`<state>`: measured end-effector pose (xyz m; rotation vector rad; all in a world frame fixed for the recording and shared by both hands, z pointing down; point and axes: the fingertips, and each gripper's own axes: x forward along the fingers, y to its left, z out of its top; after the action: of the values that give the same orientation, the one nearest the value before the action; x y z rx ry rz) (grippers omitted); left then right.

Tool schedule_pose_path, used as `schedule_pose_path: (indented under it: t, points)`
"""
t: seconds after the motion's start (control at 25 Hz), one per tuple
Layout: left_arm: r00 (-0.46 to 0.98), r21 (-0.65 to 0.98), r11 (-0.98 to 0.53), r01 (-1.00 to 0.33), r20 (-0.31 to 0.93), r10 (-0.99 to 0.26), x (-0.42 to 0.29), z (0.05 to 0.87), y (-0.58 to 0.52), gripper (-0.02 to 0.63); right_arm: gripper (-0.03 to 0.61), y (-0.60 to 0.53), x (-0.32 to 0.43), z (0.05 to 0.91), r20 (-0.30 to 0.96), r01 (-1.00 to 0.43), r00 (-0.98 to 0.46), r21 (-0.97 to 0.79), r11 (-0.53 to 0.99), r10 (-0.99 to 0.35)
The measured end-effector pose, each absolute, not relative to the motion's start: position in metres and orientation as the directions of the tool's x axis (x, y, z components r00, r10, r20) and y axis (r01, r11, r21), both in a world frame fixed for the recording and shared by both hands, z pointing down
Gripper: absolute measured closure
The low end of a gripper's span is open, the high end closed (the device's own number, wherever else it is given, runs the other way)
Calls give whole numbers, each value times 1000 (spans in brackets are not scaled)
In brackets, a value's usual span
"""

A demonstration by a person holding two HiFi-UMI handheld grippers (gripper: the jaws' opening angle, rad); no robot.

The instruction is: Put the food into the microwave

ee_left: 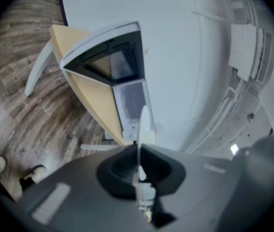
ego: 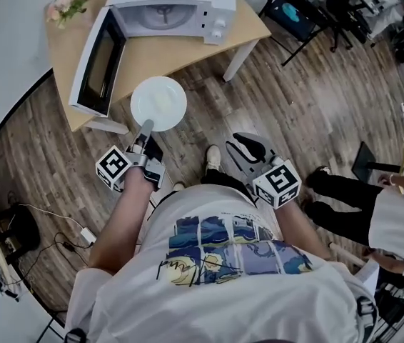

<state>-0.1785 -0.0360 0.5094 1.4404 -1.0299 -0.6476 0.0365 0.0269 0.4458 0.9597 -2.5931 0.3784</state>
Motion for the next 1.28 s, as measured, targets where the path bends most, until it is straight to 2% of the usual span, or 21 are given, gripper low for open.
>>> schedule_pose_path:
  t: [0.56,0.84,1.28]
  points:
    - [281,967,119,-225,181,-942,-150,519,-198,597,476,-129,136,456,438,-613,-741,-130,780,-509]
    - [255,961,156,-230,214,-943,-169,542,-271,597,483,-171,128,457,460,-625,-729,-145,767,-508]
    - [285,949,203,-243,270,-920,-194,585,-384,597,499,-227,115,446,484,-745,-630,-156,648,-608]
